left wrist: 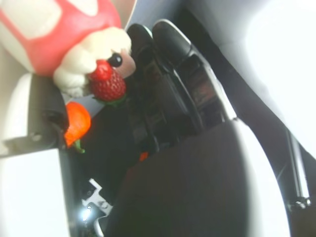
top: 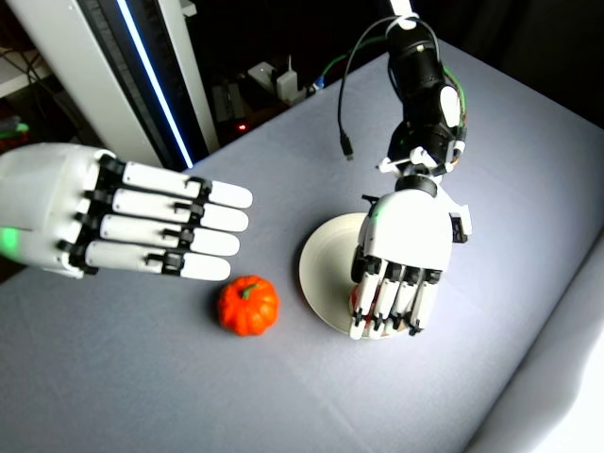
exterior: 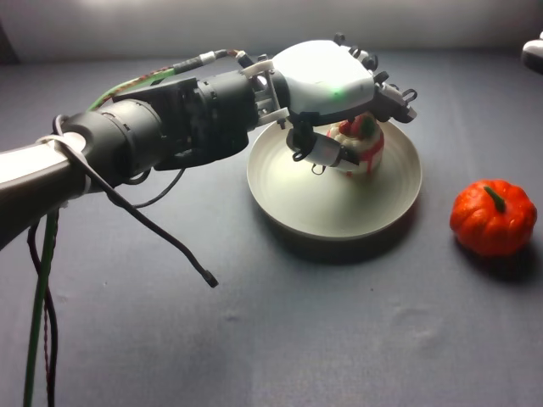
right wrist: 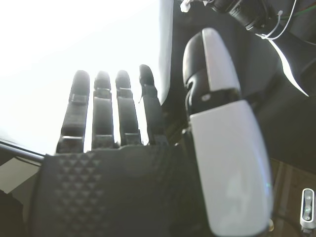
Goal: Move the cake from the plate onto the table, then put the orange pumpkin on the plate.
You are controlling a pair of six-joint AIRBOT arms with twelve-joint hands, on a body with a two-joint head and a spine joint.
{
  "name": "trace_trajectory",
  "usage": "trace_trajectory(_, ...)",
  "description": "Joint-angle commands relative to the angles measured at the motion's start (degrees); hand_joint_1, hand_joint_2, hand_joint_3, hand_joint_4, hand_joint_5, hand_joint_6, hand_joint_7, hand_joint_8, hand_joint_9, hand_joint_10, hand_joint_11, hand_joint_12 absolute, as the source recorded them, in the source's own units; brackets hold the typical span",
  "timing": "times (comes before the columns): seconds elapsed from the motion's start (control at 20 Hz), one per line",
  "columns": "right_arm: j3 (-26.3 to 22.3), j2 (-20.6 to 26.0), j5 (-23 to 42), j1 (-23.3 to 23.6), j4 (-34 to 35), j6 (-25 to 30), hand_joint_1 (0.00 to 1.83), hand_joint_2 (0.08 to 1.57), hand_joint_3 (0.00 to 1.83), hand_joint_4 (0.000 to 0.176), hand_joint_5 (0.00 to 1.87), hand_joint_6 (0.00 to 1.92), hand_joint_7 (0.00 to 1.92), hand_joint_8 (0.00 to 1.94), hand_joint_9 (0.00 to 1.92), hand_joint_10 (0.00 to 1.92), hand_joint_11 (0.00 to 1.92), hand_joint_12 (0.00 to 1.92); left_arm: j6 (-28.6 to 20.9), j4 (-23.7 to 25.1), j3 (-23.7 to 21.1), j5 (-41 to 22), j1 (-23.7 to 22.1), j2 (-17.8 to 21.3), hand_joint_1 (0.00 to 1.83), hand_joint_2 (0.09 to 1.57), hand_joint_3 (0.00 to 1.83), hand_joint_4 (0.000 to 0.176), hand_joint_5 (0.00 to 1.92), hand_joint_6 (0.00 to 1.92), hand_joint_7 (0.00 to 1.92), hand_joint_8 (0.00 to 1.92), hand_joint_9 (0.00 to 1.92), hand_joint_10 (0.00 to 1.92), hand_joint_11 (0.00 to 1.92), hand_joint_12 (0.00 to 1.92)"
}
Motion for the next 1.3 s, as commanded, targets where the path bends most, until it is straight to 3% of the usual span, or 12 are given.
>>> trace_trajectory(0.0,0.2,0.4,7.6,0.9,0.9,0.1,0.93,1.15,0.0,0.0,0.23,0.0,0.19,0.0,0.19,0.0,0.0,0.5,0.3,-0.7,0.7,-1.6,0.9,-0.2,1.16,0.99,0.0,0.0,0.78,0.04,0.97,0.13,0.72,0.93,0.42,1.56)
trace_trajectory(0.15,0.1,0.4,7.7,0.9,0.9,0.1,0.94,1.2,0.01,0.0,0.18,0.01,0.16,0.0,0.14,0.0,0.0,0.32,0.3,-1.2,1.1,-1.5,1.7,-0.2,1.2,0.97,0.0,0.0,0.95,0.07,0.86,0.7,0.73,1.19,0.49,1.64)
trace_trajectory(0.2,0.1,0.4,7.7,0.9,0.9,0.1,0.93,1.18,0.0,0.0,0.2,0.01,0.16,0.0,0.15,0.01,0.0,0.38,0.3,-1.8,1.5,-1.4,2.1,-0.2,1.18,1.07,0.0,0.0,1.04,0.68,0.77,0.86,0.64,1.37,0.48,1.76)
trace_trajectory(0.25,0.1,0.4,7.7,0.9,0.9,0.1,0.9,1.19,0.0,0.0,0.21,0.01,0.17,0.0,0.14,0.0,0.0,0.39,0.3,-2.0,1.6,-1.3,2.3,-0.2,1.17,1.08,0.0,0.0,1.03,0.85,0.71,0.99,0.63,1.43,0.55,1.77)
trace_trajectory(0.4,0.1,0.4,7.8,0.9,0.9,0.1,0.86,1.22,0.0,0.0,0.18,0.01,0.15,0.0,0.14,0.01,0.0,0.47,0.3,-2.0,1.6,-1.3,2.6,-0.2,1.24,1.13,0.0,0.0,1.05,0.71,0.82,1.45,0.79,1.73,0.78,1.85)
trace_trajectory(0.45,0.1,0.4,7.8,0.9,0.9,0.1,0.85,1.22,0.0,0.0,0.18,0.01,0.15,0.0,0.14,0.0,0.0,0.57,0.3,-2.0,1.6,-1.5,2.6,-0.2,1.25,1.14,0.0,0.0,1.02,0.73,0.87,1.43,0.84,1.71,0.83,1.82)
trace_trajectory(0.7,0.1,0.4,7.8,0.9,1.0,0.1,0.94,1.18,0.0,0.0,0.19,0.01,0.18,0.0,0.14,0.0,0.0,0.3,0.3,-2.6,1.4,-2.3,2.3,0.5,1.21,1.2,0.01,0.0,0.84,1.09,0.8,1.52,0.83,1.79,0.84,1.85)
trace_trajectory(0.8,0.1,0.4,7.8,0.9,1.1,0.1,0.95,1.2,0.0,0.0,0.22,0.01,0.25,0.01,0.18,0.01,0.0,0.43,0.3,-3.1,0.4,-2.5,1.5,1.8,1.19,1.23,0.01,0.0,0.8,1.19,0.75,1.57,0.79,1.85,0.82,1.91)
trace_trajectory(0.9,0.0,0.4,7.7,0.9,1.1,0.1,0.9,1.2,0.0,0.0,0.23,0.01,0.24,0.0,0.22,0.01,0.0,0.66,0.3,-4.1,-2.1,-2.6,0.3,3.9,1.22,1.22,0.01,0.0,0.85,1.06,0.75,1.62,0.83,1.84,0.84,1.9)
trace_trajectory(1.1,-0.3,0.4,6.6,1.0,1.1,0.1,0.92,1.15,0.0,0.0,0.22,0.0,0.15,0.0,0.13,0.01,0.0,0.23,0.3,-4.9,-8.8,-1.7,-2.0,10.2,1.21,1.24,0.01,0.0,0.83,1.04,0.7,1.71,0.82,1.91,0.84,1.91)
trace_trajectory(1.2,-0.5,0.4,6.6,1.1,1.4,0.0,0.86,1.14,0.0,0.0,0.22,0.0,0.15,0.0,0.16,0.01,0.0,0.36,0.3,-5.5,-12.2,-0.9,-3.0,14.2,1.21,1.23,0.0,0.0,0.86,1.0,0.7,1.69,0.71,1.92,0.74,1.92)
trace_trajectory(1.25,-0.6,0.4,6.6,1.1,1.4,-0.1,0.84,1.17,0.01,0.0,0.2,0.0,0.15,0.0,0.15,0.01,0.0,0.42,0.3,-6.2,-13.2,-0.9,-3.3,15.9,1.23,1.2,0.0,0.0,0.89,0.97,0.8,1.53,0.74,1.8,0.71,1.91)
